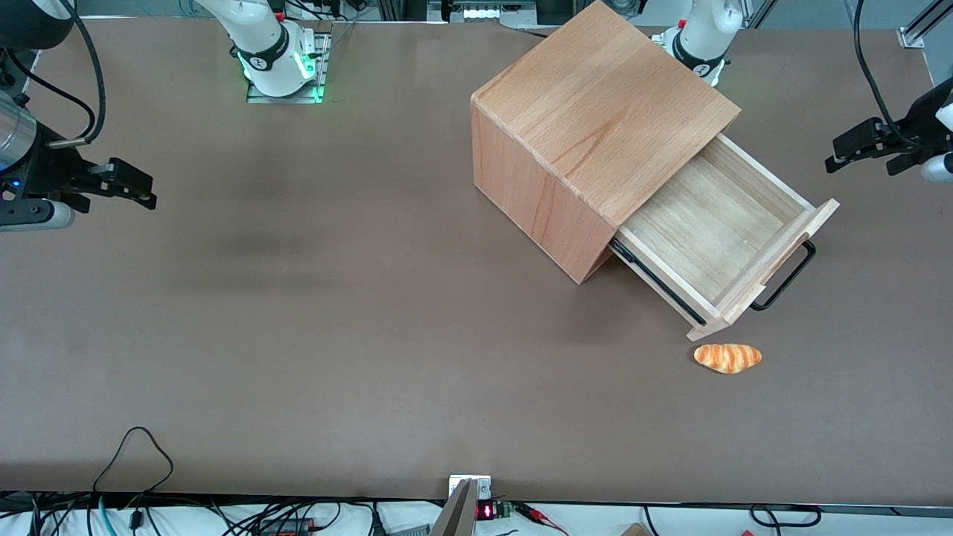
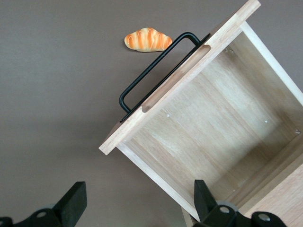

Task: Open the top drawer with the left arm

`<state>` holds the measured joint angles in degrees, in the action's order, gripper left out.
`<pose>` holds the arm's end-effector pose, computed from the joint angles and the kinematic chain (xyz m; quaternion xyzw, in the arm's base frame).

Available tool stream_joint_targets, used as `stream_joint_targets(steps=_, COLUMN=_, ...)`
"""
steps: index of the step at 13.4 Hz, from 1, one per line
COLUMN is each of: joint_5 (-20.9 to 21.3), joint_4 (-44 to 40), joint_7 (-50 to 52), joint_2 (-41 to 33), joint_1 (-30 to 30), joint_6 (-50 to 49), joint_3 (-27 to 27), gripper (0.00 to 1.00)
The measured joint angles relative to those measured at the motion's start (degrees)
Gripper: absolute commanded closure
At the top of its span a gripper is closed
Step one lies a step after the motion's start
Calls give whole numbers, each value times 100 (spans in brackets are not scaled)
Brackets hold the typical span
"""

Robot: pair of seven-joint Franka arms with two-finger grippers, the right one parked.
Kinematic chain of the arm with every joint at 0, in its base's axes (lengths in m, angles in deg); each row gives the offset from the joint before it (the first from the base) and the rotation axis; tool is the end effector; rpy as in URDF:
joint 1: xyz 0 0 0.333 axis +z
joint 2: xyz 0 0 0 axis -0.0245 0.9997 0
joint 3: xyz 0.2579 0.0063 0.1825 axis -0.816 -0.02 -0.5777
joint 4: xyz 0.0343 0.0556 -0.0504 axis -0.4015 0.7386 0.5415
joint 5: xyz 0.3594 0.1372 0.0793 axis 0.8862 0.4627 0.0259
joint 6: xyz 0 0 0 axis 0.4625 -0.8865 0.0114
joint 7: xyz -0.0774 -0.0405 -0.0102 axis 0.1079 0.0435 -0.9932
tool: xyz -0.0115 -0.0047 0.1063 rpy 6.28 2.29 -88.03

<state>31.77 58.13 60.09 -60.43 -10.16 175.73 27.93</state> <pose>0.5202 0.0468 0.5977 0.9992 0.0059 -0.0268 0.0286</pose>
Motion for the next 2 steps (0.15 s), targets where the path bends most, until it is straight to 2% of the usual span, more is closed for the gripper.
stream_joint_targets(steps=2, joint_5=67, joint_4=0, joint_7=16, joint_2=5, joint_1=0, joint_6=0, joint_3=0, gripper=0)
